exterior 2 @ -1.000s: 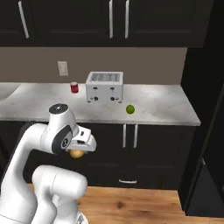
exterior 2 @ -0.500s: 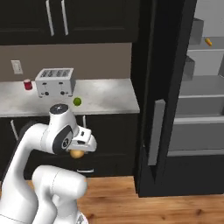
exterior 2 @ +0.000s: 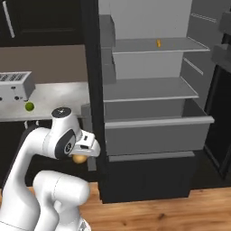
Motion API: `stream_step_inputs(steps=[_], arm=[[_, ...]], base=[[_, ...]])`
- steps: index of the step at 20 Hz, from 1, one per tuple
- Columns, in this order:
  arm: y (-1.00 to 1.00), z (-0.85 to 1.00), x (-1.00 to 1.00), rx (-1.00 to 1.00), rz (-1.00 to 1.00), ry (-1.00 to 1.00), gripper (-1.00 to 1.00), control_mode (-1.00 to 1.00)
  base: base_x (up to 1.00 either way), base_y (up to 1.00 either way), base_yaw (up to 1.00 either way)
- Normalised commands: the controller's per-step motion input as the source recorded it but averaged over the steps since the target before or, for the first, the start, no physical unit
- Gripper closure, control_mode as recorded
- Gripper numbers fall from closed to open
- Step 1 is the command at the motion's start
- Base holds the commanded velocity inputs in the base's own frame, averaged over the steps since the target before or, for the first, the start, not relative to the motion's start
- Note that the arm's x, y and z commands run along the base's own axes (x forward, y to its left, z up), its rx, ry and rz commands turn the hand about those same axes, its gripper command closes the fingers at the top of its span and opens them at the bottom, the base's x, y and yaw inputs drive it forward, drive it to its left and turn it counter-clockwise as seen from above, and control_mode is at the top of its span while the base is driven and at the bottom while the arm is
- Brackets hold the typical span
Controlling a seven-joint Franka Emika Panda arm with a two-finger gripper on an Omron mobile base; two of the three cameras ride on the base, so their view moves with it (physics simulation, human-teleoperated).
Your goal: Place the potato and lime inside the fridge drawer. Close the drawer after placing the vegetables.
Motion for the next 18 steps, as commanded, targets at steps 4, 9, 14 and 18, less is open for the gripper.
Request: stream_step_inputs(steps=[4,9,14,18], arm=[[0.0,0.0,0.0,0.0,0.0,0.0,1.0,1.0],[0.0,0.0,0.0,0.0,0.0,0.0,1.0,1.0],[0.0,0.0,0.0,0.0,0.0,0.0,1.0,1.0],[0.0,0.0,0.0,0.0,0.0,0.0,1.0,1.0]], base=[[0.26,-1.0,0.0],[0.64,-0.89,0.0],[0.94,-0.29,0.25],[0.17,-0.55,0.35]])
